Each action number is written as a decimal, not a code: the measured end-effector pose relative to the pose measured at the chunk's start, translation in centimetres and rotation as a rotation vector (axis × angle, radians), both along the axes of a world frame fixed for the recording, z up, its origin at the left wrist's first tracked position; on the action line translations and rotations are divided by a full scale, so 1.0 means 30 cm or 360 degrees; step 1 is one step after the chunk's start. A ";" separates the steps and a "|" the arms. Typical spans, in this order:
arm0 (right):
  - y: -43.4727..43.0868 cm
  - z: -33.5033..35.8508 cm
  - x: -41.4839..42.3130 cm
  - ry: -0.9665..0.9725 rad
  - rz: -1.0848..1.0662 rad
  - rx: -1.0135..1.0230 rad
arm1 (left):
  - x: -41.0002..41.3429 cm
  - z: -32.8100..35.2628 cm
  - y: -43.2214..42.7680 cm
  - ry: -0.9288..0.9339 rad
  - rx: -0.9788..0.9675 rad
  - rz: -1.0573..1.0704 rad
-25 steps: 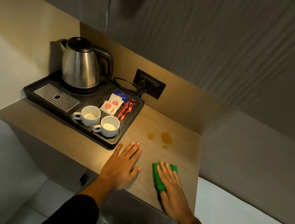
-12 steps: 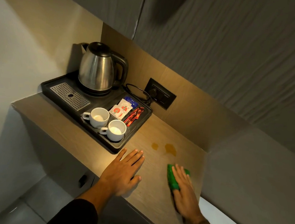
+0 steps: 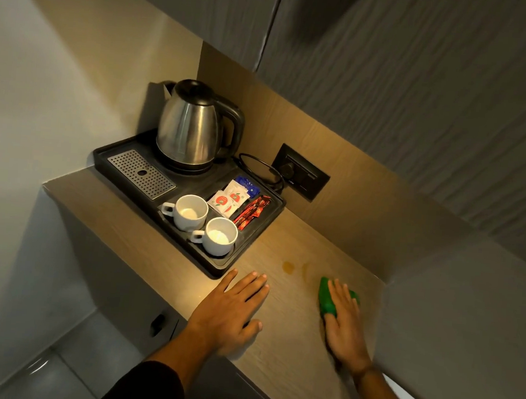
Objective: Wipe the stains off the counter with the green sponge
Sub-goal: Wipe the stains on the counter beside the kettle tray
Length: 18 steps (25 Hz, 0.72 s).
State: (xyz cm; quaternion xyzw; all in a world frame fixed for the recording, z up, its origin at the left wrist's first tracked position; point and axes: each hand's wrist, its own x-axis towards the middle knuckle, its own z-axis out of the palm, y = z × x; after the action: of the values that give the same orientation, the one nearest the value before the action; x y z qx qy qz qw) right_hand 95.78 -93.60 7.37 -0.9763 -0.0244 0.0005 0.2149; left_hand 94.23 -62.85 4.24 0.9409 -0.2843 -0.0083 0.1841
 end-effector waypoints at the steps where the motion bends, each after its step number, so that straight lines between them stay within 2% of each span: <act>1: 0.031 0.019 0.084 -0.0009 -0.0113 -0.0040 | -0.001 -0.001 0.001 -0.0005 0.0001 0.0005; 2: 0.082 0.039 0.158 0.0015 -0.0187 -0.0045 | 0.000 0.000 0.003 -0.0006 0.0001 0.0013; 4: 0.198 0.058 0.209 0.0042 -0.0065 -0.0015 | 0.002 0.001 0.002 0.0004 0.0002 0.0015; 7: 0.163 -0.003 0.026 0.0012 0.0394 0.0016 | 0.000 -0.003 -0.001 0.0003 -0.0002 0.0024; 8: 0.099 -0.015 -0.052 0.0011 0.0402 0.0011 | 0.000 -0.003 0.000 0.0005 -0.0016 0.0032; 11: -0.005 -0.005 0.015 0.0019 0.0173 0.0002 | -0.005 0.005 -0.001 0.0002 -0.0025 0.0024; 13: 0.092 0.046 0.186 0.0024 -0.0053 -0.0035 | -0.006 0.010 0.000 0.0019 -0.0023 0.0031; 14: 0.169 0.068 0.245 0.0056 -0.0035 -0.0024 | -0.005 0.011 0.000 0.0024 -0.0026 0.0035; 16: 0.282 0.065 0.241 0.0050 0.0225 0.0007 | -0.005 0.013 -0.003 0.0015 -0.0024 0.0036; 18: 0.256 0.004 0.097 0.0035 0.0544 -0.0020 | -0.005 0.012 -0.005 -0.0006 -0.0020 0.0043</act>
State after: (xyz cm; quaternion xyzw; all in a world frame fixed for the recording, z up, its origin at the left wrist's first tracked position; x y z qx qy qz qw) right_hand 98.69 -85.94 7.48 -0.9593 -0.1876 0.0478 0.2058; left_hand 94.07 -62.99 4.60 0.9435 -0.2718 -0.0022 0.1896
